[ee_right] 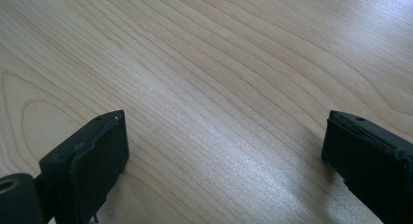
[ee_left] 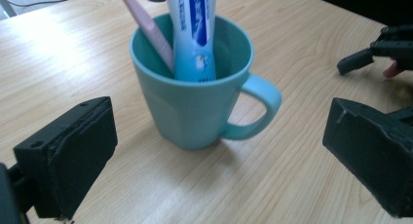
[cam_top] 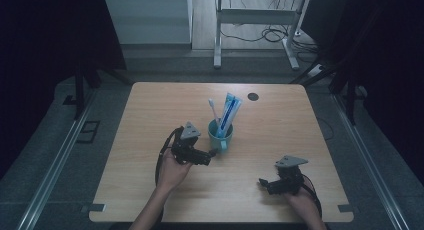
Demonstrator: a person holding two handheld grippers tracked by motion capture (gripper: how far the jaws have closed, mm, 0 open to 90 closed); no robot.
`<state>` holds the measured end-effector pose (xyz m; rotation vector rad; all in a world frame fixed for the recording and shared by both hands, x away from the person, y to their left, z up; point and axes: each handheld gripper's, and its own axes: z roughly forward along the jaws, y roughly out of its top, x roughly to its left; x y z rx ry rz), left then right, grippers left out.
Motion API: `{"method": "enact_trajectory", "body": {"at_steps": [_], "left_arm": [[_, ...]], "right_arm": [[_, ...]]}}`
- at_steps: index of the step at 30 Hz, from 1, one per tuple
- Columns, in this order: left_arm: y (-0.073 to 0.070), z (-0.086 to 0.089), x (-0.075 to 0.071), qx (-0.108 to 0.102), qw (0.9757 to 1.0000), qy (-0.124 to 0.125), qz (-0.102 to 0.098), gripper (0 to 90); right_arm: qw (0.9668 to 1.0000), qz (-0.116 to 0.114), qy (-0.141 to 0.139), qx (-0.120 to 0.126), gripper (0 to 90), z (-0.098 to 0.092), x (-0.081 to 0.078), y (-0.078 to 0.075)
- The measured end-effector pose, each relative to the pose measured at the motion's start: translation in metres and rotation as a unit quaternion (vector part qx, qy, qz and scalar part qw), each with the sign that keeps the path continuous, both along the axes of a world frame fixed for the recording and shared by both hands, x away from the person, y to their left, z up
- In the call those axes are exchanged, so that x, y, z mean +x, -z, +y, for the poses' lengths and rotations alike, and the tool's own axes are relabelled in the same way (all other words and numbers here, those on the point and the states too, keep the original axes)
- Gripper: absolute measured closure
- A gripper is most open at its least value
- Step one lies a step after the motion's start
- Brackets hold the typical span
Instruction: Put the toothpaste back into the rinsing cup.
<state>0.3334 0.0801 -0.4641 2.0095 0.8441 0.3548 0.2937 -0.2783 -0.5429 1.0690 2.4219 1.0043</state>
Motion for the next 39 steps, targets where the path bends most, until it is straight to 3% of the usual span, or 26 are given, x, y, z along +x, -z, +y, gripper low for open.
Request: {"method": "enact_trajectory", "body": {"at_steps": [10, 19, 26, 39], "left_arm": [[0.010, 0.014, -0.010, 0.008, 0.9999, -0.008, 0.009, 0.4], [0.019, 0.027, -0.019, 0.029, 0.9994, -0.010, 0.018, 0.5], [0.031, 0.036, -0.028, 0.035, 0.9988, -0.013, 0.033, 0.5], [0.058, 0.045, -0.044, 0.037, 0.9986, -0.020, 0.033, 0.1]], "right_arm": [[1.0000, 0.000, 0.000, 0.000, 3.0, 0.000, 0.000, 0.000], [1.0000, 0.000, 0.000, 0.000, 3.0, 0.000, 0.000, 0.000], [1.0000, -0.001, 0.000, 0.000, 3.0, 0.000, 0.000, 0.000], [1.0000, 0.001, 0.001, 0.000, 3.0, 0.000, 0.000, 0.000]]}}
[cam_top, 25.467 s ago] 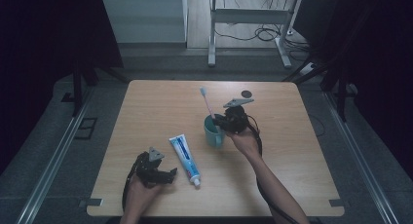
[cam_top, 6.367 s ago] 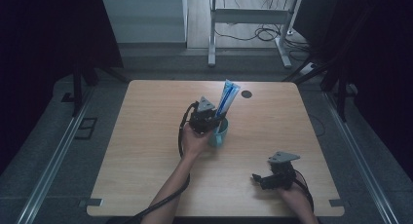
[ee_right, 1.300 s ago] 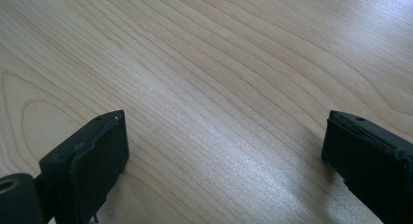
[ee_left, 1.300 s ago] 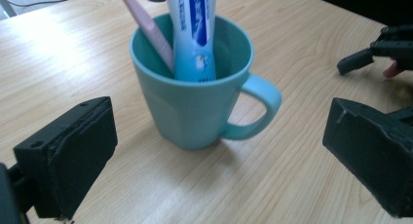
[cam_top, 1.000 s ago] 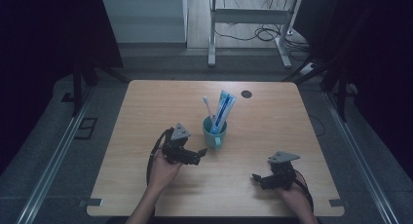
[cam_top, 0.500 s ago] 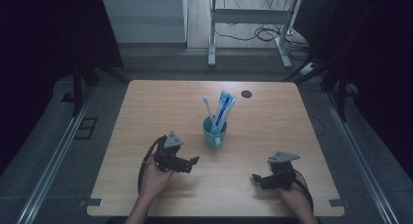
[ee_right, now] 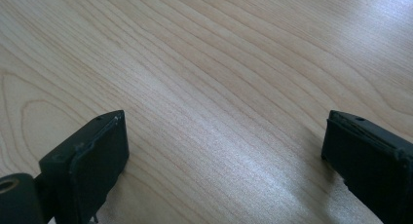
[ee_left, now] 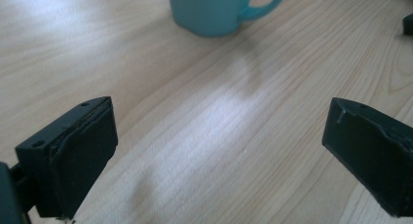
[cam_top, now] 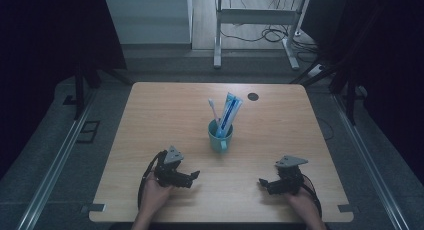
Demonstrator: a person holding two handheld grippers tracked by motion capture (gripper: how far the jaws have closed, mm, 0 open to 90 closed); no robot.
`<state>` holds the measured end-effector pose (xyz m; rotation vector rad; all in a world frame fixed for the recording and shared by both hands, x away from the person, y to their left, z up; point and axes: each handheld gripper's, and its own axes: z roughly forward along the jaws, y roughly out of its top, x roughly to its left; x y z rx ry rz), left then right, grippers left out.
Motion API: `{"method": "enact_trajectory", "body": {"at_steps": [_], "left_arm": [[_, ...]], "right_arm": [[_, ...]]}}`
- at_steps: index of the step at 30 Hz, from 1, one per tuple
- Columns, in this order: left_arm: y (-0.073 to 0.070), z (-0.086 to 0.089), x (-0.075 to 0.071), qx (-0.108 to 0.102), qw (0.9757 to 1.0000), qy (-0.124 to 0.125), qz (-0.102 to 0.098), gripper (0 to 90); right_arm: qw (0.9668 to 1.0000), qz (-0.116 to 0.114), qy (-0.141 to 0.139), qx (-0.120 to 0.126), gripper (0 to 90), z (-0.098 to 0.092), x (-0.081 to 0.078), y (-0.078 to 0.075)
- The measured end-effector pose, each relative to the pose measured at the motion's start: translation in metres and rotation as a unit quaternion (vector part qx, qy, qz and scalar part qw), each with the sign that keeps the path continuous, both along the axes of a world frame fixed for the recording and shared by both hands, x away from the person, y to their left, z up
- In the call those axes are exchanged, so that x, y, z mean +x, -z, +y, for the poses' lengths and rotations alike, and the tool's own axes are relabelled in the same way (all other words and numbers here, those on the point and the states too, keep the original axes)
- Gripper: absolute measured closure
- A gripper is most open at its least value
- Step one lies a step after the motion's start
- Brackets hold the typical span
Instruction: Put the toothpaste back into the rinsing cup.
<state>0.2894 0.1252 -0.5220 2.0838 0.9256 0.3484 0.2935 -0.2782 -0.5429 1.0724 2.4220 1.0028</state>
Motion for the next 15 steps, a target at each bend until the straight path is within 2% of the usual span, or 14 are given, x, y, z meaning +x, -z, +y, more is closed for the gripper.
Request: {"method": "enact_trajectory", "body": {"at_steps": [6, 9, 13, 15], "left_arm": [[0.012, 0.001, -0.003, 0.018, 0.9998, -0.004, 0.011, 0.2], [0.017, -0.001, -0.004, 0.037, 0.9992, -0.004, 0.017, 0.2], [0.022, -0.004, -0.002, 0.067, 0.9971, -0.004, 0.034, 0.4], [0.023, -0.005, -0.002, 0.073, 0.9965, -0.004, 0.040, 0.5]], "right_arm": [[1.0000, -0.001, -0.001, 0.000, 3.0, 0.000, 0.000, 0.000], [1.0000, -0.002, -0.001, 0.000, 3.0, 0.000, 0.000, 0.000], [1.0000, -0.001, -0.001, 0.000, 3.0, 0.000, 0.000, 0.000], [1.0000, -0.001, -0.001, 0.000, 2.9, 0.000, 0.000, 0.000]]}}
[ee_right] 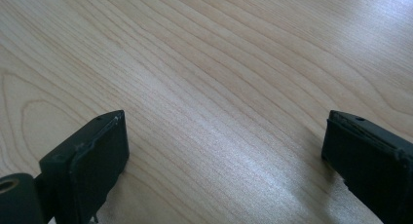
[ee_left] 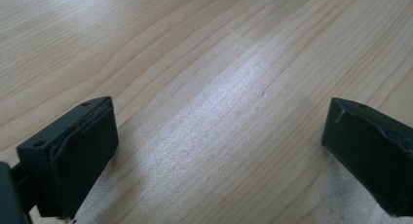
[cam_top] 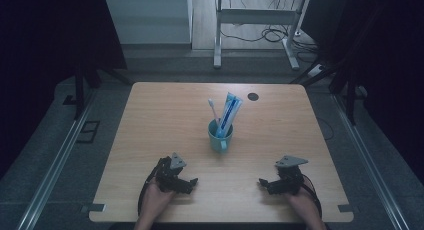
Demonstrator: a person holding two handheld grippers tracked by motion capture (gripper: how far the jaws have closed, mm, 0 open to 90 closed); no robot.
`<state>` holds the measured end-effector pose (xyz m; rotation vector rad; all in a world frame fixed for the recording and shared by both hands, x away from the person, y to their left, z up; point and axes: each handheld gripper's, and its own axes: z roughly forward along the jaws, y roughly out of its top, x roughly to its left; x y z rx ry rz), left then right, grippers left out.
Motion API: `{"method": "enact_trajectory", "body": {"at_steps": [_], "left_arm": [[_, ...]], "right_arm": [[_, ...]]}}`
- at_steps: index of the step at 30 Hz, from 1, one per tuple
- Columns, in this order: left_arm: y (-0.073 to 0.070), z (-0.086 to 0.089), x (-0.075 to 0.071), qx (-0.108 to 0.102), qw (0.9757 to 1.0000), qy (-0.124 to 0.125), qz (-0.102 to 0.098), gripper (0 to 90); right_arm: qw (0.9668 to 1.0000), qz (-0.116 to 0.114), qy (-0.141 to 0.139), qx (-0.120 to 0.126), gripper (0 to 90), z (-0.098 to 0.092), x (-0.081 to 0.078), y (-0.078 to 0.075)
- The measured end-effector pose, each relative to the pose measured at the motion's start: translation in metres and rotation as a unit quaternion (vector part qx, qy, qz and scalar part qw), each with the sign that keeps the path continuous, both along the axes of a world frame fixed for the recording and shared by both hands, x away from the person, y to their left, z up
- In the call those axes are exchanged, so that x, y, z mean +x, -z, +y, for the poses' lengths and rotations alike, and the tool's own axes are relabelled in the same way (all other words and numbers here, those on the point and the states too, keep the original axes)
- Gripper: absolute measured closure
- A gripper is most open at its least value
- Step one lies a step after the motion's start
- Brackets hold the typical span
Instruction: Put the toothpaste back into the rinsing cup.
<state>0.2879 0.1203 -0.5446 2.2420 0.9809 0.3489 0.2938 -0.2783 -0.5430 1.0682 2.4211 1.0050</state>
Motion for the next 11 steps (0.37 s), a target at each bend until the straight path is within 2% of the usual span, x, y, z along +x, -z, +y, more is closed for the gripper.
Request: {"method": "enact_trajectory", "body": {"at_steps": [11], "left_arm": [[0.0002, 0.0001, 0.0004, -0.001, 1.0000, -0.005, 0.003, 0.0]], "right_arm": [[1.0000, 0.000, 0.000, 0.000, 3.0, 0.0000, -0.0001, 0.0001]]}}
